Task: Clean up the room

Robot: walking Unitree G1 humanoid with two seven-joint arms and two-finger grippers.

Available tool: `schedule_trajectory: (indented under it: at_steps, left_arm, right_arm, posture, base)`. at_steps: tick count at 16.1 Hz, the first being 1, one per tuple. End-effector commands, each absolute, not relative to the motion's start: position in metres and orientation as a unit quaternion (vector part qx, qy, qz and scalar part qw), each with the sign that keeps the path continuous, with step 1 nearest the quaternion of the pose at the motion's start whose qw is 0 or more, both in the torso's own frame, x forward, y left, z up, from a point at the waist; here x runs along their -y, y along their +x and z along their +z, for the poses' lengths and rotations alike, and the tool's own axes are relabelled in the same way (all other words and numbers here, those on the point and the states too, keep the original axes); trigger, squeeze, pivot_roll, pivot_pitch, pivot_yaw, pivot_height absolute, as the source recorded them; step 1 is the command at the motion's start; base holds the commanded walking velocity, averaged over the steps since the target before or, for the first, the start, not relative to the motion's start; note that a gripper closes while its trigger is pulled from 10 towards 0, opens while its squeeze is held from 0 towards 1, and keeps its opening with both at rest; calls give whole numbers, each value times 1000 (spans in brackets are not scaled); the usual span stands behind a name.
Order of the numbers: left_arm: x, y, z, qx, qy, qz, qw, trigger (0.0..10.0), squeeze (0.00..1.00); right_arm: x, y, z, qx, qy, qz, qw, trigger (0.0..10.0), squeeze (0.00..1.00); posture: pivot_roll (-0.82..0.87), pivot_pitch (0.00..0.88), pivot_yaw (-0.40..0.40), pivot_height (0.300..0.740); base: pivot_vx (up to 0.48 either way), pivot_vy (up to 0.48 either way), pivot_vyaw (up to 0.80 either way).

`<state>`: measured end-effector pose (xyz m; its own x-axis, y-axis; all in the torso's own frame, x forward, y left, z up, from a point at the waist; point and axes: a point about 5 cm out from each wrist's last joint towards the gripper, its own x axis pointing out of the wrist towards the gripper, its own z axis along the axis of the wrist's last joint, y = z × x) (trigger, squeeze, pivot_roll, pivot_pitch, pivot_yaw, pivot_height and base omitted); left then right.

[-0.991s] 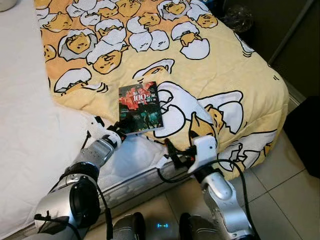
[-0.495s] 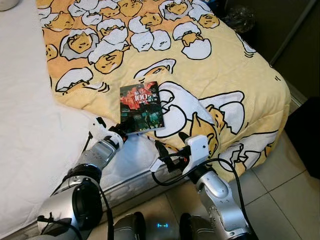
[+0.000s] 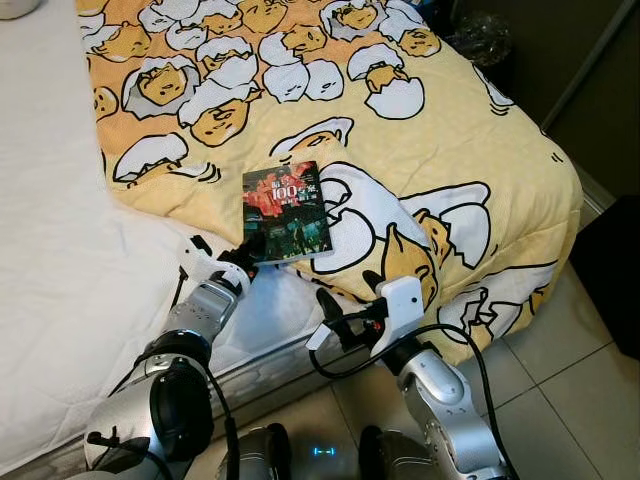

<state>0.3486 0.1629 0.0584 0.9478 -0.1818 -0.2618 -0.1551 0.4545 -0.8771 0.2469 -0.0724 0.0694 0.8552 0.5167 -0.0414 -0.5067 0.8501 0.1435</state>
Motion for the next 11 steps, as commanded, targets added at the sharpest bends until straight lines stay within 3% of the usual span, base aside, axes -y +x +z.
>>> schedule_trajectory:
  at_steps: [1,7,11]
  left_arm:
    - [-162,349,61,-155,-513,-26,844,0,0]
    - [-157,346,65,-164,-462,-82,868,0,0]
    - [-170,350,89,-127,-425,-114,889,0,0]
  right_arm:
    - [75,244,69,-45,70,260,962,10000,0]
    - [81,247,69,-46,67,251,965,10000,0]
    - [81,250,71,-44,66,244,966,10000,0]
  posture:
    - [-149,191,46,740]
    - [-136,185,53,740]
    - [-118,175,54,740]
  base:
    - [0,0,0]
    - [0,0,0]
    - [0,0,0]
